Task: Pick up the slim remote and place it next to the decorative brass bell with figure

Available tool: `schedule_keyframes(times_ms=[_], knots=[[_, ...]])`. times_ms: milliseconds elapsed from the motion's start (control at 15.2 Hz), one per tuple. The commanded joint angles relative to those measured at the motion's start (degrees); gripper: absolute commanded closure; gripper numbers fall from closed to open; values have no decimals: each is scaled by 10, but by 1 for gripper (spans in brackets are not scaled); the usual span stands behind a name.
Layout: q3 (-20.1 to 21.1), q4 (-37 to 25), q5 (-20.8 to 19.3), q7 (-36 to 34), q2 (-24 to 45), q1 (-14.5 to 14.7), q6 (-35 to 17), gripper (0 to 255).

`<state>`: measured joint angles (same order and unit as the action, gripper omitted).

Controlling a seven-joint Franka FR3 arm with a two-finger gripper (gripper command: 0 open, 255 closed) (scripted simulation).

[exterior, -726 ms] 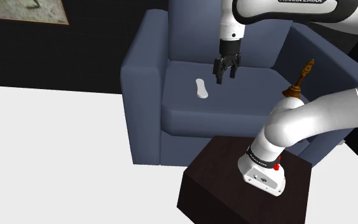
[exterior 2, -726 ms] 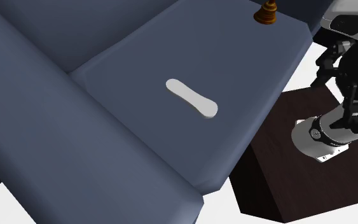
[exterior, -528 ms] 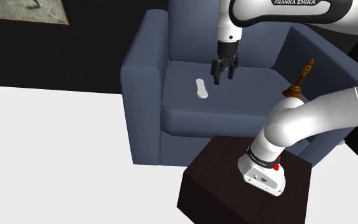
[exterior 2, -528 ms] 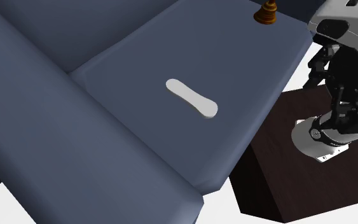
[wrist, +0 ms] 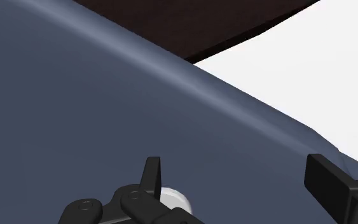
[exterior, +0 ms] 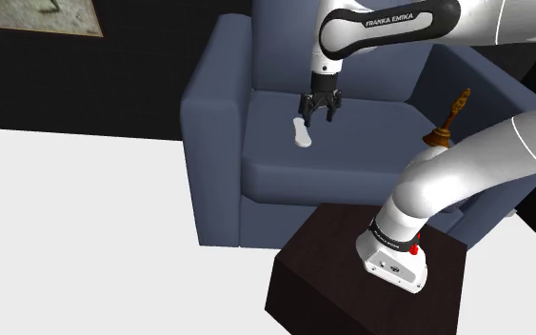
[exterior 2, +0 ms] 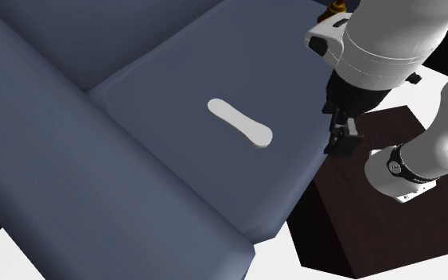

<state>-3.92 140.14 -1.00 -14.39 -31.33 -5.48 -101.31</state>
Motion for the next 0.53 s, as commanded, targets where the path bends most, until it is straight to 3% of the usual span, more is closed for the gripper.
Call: schedule_keyframes(times_ms=[0, 462], knots=[[-7, -9, -2, -11, 39, -10, -40, 0], [-37, -47, -2, -41, 161, -41, -153, 0]])
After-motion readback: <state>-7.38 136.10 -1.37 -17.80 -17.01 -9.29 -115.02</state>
